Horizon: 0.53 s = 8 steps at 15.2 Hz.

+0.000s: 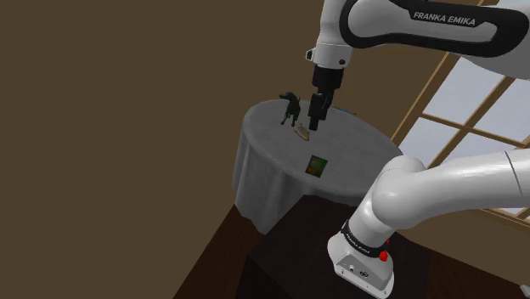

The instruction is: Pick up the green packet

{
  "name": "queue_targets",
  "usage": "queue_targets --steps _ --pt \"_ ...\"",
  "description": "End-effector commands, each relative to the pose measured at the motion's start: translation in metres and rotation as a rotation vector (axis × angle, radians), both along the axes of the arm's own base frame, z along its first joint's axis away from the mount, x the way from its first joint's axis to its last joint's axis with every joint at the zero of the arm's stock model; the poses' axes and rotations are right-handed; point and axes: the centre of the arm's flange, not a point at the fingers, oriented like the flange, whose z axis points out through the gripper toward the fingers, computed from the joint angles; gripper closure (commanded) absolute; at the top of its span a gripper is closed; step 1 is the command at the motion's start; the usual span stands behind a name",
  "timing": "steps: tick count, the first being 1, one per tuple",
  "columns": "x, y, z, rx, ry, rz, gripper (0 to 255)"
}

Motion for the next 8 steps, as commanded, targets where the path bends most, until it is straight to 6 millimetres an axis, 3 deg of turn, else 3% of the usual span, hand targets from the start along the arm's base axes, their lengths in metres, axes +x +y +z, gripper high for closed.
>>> queue_targets --steps 1,8 --pt "0.0 0.0 0.0 0.0 0.0 0.0 0" --pt "-0.025 -0.072 -0.059 0.03 -0.056 0.074 0"
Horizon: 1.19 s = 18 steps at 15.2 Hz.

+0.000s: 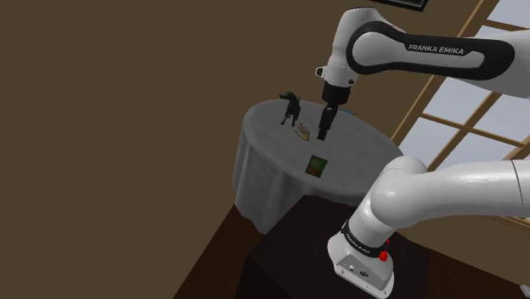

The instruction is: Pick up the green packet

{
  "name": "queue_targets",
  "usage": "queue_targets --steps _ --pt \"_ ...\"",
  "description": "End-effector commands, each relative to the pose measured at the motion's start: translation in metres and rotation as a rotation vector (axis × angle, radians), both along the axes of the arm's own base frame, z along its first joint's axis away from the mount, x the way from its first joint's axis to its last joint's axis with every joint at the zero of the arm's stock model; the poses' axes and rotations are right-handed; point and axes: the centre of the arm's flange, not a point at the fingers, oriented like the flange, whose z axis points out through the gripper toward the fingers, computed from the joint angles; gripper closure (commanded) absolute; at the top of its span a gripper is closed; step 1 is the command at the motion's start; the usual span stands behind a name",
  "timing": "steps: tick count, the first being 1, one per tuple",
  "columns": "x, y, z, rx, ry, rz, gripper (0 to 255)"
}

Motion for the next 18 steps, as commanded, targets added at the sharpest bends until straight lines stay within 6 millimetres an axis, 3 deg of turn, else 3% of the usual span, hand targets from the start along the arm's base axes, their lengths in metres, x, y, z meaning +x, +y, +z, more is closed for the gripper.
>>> queue_targets --steps 1,13,18 --pt "-0.008 -0.019 -0.02 0.008 -0.017 0.024 0" --pt "-0.028 -0.141 -0.128 0.06 -0.114 0.151 0" --pt "-0.028 -0.143 -0.151 0.06 -0.115 0.153 0"
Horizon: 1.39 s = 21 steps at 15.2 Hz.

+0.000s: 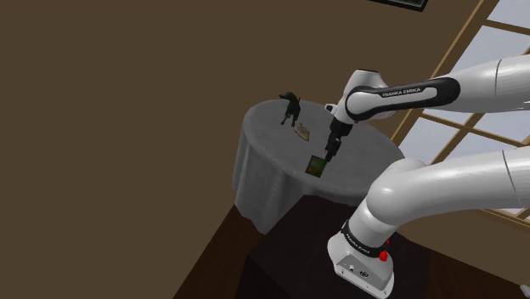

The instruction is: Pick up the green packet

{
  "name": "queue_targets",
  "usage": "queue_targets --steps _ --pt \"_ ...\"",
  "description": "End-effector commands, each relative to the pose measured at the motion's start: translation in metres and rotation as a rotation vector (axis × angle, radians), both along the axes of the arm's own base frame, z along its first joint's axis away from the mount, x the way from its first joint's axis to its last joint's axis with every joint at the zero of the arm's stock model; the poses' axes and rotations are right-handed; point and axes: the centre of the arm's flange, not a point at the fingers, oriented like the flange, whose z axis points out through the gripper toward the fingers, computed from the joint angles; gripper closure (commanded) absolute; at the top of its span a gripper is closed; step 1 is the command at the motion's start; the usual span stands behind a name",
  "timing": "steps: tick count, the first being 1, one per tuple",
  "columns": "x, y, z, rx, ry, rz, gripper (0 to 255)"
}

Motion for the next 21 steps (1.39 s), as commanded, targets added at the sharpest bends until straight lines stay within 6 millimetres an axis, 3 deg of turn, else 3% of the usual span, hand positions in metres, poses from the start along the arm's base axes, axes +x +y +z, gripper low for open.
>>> queue_targets --steps 1,3,5,6,15,21 --pt "-0.001 -0.001 -0.011 0.0 -0.001 0.0 0" --pt "-0.001 -0.001 -0.024 0.0 -0.001 0.0 0" --pt "-0.001 -0.001 -0.024 0.0 -0.001 0.0 0" --pt "-0.001 -0.001 -0.024 0.0 -0.001 0.0 255" --pt "-0.001 -0.001 -0.024 0.0 -0.001 0.0 255" --pt "-0.001 -0.001 0.007 0.0 -0.001 0.0 255"
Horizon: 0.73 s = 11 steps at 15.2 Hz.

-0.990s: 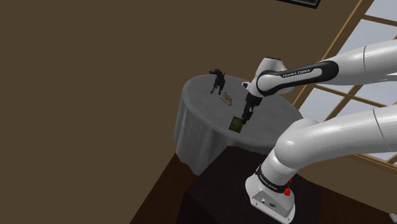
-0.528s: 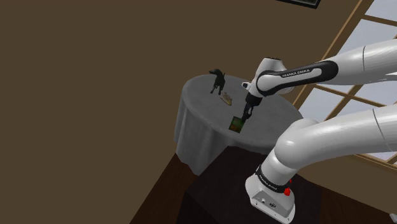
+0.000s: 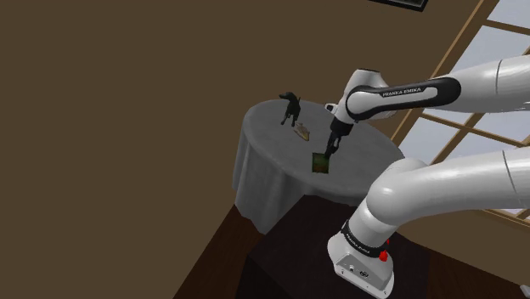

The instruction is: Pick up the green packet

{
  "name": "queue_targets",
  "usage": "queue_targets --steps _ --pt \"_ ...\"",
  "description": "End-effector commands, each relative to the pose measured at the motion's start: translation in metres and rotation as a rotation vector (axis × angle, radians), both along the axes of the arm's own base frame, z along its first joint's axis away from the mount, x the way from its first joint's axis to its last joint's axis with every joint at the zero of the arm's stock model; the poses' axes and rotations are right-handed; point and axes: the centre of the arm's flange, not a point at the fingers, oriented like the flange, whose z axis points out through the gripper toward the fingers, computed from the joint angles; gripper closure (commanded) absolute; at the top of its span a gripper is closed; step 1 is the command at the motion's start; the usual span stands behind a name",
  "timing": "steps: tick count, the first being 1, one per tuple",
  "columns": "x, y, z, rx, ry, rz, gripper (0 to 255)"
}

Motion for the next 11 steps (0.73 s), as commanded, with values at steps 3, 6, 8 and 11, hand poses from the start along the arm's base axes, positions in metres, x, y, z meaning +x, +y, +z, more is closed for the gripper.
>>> queue_targets --steps 3,6,8,11 --pt "0.0 0.0 0.021 0.0 0.001 0.0 255" --pt "0.0 0.0 0.037 0.0 0.001 0.0 255" --pt "0.0 0.0 0.048 0.0 0.001 0.0 255" --pt "0.0 0.0 0.054 0.0 0.001 0.0 255"
